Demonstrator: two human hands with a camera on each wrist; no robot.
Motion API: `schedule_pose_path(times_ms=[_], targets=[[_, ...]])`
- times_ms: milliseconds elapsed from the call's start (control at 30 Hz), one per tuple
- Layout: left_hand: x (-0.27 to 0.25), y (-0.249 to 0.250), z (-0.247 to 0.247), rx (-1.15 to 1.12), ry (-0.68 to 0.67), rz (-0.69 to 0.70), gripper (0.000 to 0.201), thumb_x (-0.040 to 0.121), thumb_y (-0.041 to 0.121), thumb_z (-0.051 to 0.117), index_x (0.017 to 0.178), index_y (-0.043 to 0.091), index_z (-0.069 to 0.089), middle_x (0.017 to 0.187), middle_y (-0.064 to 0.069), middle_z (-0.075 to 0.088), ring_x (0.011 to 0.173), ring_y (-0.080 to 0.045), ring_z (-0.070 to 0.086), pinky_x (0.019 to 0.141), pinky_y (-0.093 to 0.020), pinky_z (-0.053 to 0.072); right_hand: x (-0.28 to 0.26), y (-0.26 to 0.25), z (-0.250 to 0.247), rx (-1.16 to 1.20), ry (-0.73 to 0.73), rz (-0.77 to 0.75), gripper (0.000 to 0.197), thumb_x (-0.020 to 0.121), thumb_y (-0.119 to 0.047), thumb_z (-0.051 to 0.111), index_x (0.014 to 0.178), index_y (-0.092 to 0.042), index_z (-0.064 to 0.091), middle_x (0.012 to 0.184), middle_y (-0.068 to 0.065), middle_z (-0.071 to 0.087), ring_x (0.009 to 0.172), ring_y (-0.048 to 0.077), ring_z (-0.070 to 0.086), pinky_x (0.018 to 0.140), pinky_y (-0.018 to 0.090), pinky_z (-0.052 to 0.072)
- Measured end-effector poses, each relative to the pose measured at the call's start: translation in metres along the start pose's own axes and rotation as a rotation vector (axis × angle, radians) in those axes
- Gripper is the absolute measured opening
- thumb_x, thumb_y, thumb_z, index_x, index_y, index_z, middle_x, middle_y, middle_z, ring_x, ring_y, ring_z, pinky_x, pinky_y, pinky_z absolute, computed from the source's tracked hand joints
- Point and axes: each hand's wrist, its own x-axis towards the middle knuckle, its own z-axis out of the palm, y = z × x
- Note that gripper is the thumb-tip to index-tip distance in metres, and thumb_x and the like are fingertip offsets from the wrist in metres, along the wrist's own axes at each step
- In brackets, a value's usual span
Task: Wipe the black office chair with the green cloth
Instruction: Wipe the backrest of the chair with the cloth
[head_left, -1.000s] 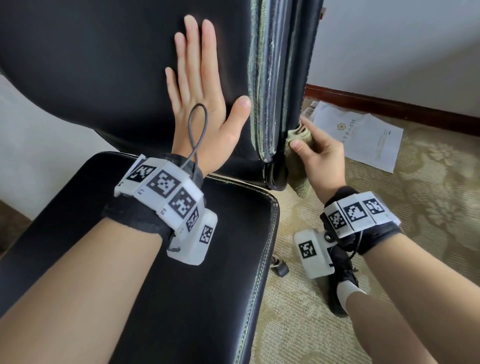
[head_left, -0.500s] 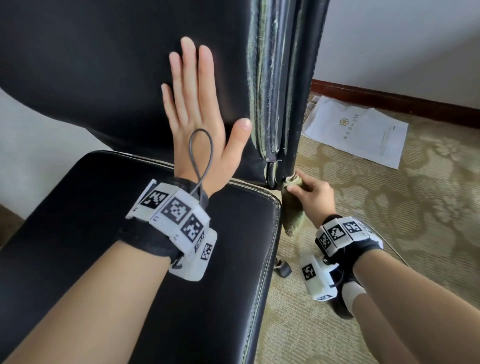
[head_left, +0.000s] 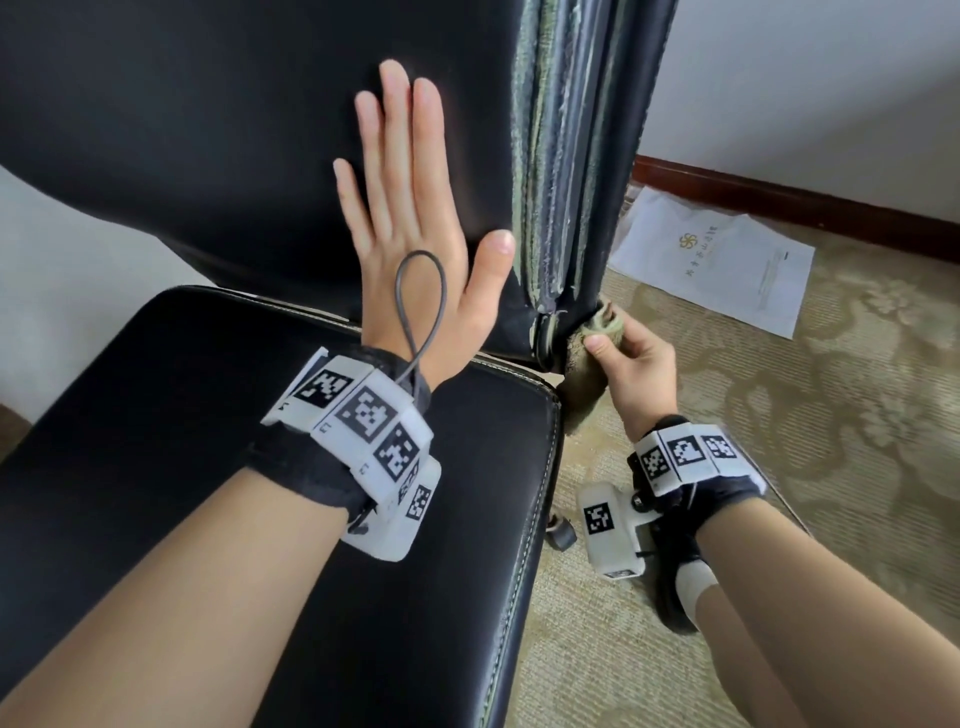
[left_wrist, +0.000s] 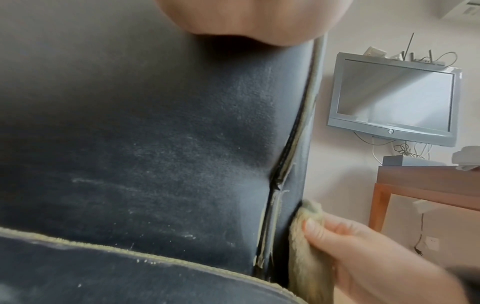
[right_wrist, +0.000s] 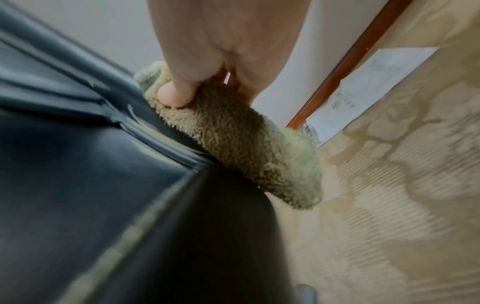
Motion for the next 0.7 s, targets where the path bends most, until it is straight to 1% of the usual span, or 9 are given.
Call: schedule_pose_path(times_ms=[67,167,233,300,367,433,533,600,700], targets=[[0.000,0.000,0.000,-0.003,-0.001,-0.013,0.085,0.094,0.055,0.011,0.142,-0.014,0.017,0.149,-0.034,0.017,0.140,-0.043,0.010,0.113,-0.051,0.000,0.000,0.013,-0.001,-0.065,-0.007,0.027,0.047,0.081,0.007,0.063,0.126,-0.006,0.056,0.112,-0.003,0.063,0.099,0.003,0.061,0.103,0.035,0.044],[0.001,-0.002,-0.001,0.008,-0.019,-0.020,0.083,0.095,0.054,0.014,0.142,-0.013,0.016,0.150,-0.032,0.016,0.141,-0.043,0.010,0.114,-0.051,-0.001,0.002,0.022,0.000,-0.072,-0.010,0.070,0.047,0.081,0.004,0.065,0.126,-0.007,0.057,0.115,0.000,0.063,0.105,0.014,0.060,0.104,0.042,0.043],[0.001,-0.003,-0.002,0.021,-0.022,-0.014,0.083,0.095,0.055,0.014,0.143,-0.013,0.016,0.150,-0.032,0.016,0.141,-0.044,0.010,0.114,-0.053,0.001,0.001,0.016,0.002,-0.011,-0.024,0.106,0.050,0.082,0.005,0.063,0.130,-0.008,0.053,0.114,0.004,0.064,0.105,0.016,0.060,0.104,0.041,0.043],[0.000,-0.004,-0.001,0.022,-0.015,-0.019,0.077,0.096,0.047,0.024,0.143,-0.013,0.016,0.150,-0.032,0.016,0.141,-0.044,0.011,0.114,-0.054,0.002,-0.003,0.010,0.004,0.114,-0.048,0.159,0.056,0.086,0.001,0.061,0.138,-0.010,0.043,0.112,0.006,0.064,0.104,0.015,0.060,0.100,0.031,0.046],[0.000,-0.004,-0.001,0.026,-0.014,-0.030,0.075,0.092,0.041,0.029,0.143,-0.013,0.017,0.150,-0.031,0.016,0.141,-0.044,0.011,0.114,-0.053,0.002,-0.007,0.009,0.004,0.227,-0.049,0.202,0.062,0.087,-0.017,0.065,0.141,-0.009,0.038,0.120,0.006,0.061,0.110,0.013,0.058,0.101,0.026,0.044],[0.000,-0.003,-0.001,0.019,-0.011,-0.026,0.075,0.096,0.046,0.025,0.143,-0.013,0.016,0.150,-0.032,0.016,0.141,-0.044,0.011,0.114,-0.053,0.002,-0.009,0.010,0.005,0.242,-0.050,0.206,0.067,0.081,-0.034,0.069,0.138,-0.007,0.043,0.131,0.008,0.056,0.121,0.014,0.053,0.108,0.032,0.038],[0.000,-0.003,-0.001,0.024,-0.019,-0.025,0.087,0.093,0.058,0.010,0.142,-0.014,0.016,0.150,-0.032,0.017,0.140,-0.044,0.011,0.114,-0.053,0.002,-0.006,0.014,0.007,0.124,-0.046,0.166,0.049,0.090,-0.016,0.060,0.136,-0.007,0.046,0.129,0.004,0.056,0.117,0.009,0.052,0.109,0.031,0.036],[0.000,-0.003,-0.001,0.019,-0.023,-0.027,0.089,0.092,0.059,0.008,0.142,-0.014,0.016,0.150,-0.033,0.016,0.140,-0.044,0.011,0.114,-0.053,0.002,-0.003,0.017,0.008,0.085,-0.030,0.162,0.049,0.089,-0.012,0.062,0.136,-0.010,0.047,0.125,-0.001,0.058,0.114,0.008,0.054,0.108,0.031,0.037],[0.000,-0.002,-0.001,0.028,-0.031,-0.024,0.087,0.092,0.057,0.010,0.142,-0.014,0.016,0.150,-0.032,0.017,0.141,-0.045,0.012,0.114,-0.052,0.001,0.000,0.019,0.009,0.023,-0.038,0.171,0.054,0.086,-0.010,0.064,0.137,-0.011,0.045,0.129,0.004,0.058,0.119,0.014,0.054,0.108,0.037,0.038]])
